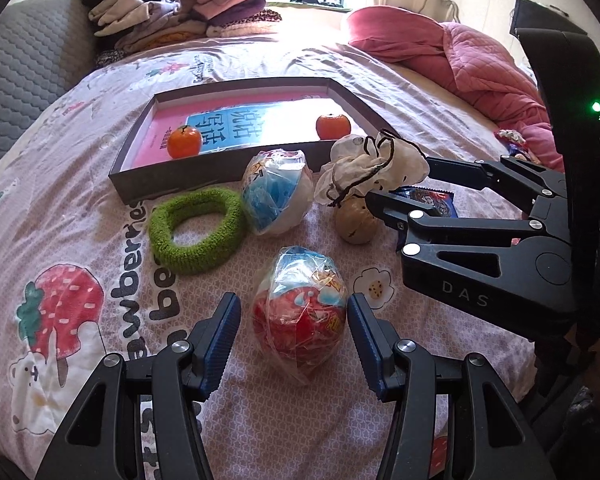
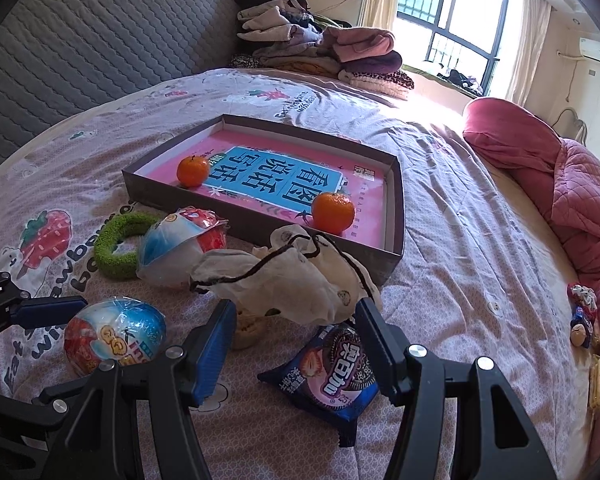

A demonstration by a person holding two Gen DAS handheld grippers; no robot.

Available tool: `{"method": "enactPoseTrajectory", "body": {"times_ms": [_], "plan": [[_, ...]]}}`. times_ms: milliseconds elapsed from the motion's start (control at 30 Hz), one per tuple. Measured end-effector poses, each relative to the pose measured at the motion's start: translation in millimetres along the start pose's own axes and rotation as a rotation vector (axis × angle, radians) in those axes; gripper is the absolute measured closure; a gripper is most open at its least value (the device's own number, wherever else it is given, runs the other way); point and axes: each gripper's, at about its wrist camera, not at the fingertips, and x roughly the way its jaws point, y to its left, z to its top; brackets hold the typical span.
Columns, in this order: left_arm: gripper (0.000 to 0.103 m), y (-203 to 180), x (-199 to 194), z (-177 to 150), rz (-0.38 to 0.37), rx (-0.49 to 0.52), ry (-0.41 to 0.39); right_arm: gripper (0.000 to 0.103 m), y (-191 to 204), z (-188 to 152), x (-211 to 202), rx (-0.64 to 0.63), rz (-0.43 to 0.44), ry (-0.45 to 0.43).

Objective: Organize objects
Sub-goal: 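Close the left tool on the clear bag while the right tool grasps the white cloth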

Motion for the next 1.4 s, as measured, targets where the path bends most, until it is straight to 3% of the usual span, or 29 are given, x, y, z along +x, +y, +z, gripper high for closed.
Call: {"method": "enactPoseTrajectory", "body": {"times_ms": [633,733,967,1400], "plan": [[0.045,2,13,8,-0.051,-0.043,0.020,0.043,-8,21,34,-0.032,-0.040,-0.011],[0.044,5,15,7,-0.068,-0.056,0.030,0.050,-10,22,39,-0.033,-0.042,-0.006],[0.050,2,15,6,-0.078,-0.047,0.035,0.081,-21,22,42,0.014,-0.018,0.002],[0.051,7,8,5,-0.087,-0.067,0.025,0.088,-30,25,28,0.098,0.076,-0.037]]}}
